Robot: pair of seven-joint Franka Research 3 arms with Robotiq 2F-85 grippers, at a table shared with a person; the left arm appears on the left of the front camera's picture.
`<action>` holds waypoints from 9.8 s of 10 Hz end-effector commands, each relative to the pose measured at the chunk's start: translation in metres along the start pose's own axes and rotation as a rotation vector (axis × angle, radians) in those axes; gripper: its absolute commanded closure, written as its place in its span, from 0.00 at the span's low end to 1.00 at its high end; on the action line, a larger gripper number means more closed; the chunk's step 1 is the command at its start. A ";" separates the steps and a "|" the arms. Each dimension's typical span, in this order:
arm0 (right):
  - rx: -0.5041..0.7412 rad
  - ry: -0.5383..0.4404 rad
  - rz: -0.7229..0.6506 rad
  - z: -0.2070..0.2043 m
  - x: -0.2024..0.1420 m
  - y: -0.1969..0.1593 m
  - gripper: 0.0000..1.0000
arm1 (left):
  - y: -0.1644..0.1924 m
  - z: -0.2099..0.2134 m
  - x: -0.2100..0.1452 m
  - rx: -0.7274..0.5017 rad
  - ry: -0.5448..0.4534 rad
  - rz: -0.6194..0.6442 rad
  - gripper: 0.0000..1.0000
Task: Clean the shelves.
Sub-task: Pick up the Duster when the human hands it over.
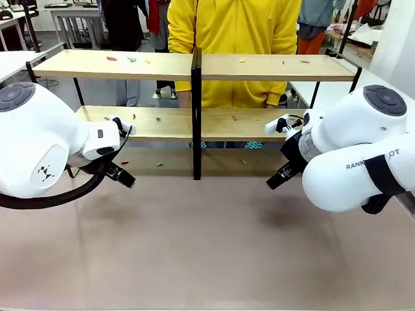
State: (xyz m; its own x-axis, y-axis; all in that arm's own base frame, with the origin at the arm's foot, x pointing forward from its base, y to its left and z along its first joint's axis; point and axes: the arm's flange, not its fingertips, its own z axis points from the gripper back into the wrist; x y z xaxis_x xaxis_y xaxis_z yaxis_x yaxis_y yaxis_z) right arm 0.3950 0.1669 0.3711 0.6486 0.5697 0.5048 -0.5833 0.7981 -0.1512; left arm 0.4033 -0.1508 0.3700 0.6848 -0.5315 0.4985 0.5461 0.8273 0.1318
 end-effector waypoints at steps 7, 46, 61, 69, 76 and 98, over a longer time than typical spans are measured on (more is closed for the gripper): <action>0.000 0.000 0.000 0.000 0.000 0.000 0.00 | 0.000 0.000 0.000 0.000 0.000 0.000 0.00; 0.060 -0.321 0.160 0.262 -0.008 -0.057 0.00 | 0.080 0.338 -0.025 -0.130 -0.494 0.090 0.00; 0.078 -0.373 0.128 0.261 -0.004 -0.050 0.00 | 0.076 0.342 -0.020 -0.108 -0.578 0.038 0.00; 0.041 -0.384 -0.336 0.298 -0.005 -0.034 0.00 | 0.076 0.342 -0.020 -0.108 -0.578 0.038 0.00; 0.015 -0.456 -0.288 0.324 -0.005 -0.030 0.00 | 0.076 0.342 -0.020 -0.108 -0.578 0.038 0.00; 0.871 -0.335 -0.896 0.221 0.176 -0.162 0.00 | 0.076 0.342 -0.020 -0.108 -0.578 0.038 0.00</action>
State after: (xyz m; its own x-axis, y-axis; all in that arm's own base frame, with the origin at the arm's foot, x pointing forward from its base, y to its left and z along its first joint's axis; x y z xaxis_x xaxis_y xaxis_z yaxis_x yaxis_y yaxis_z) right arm 0.5098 0.1032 0.6646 0.9020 -0.2504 0.3516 -0.2130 0.4502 0.8671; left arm 0.2667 -0.0142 0.6629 0.3434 -0.2964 0.8912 0.6027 0.7973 0.0329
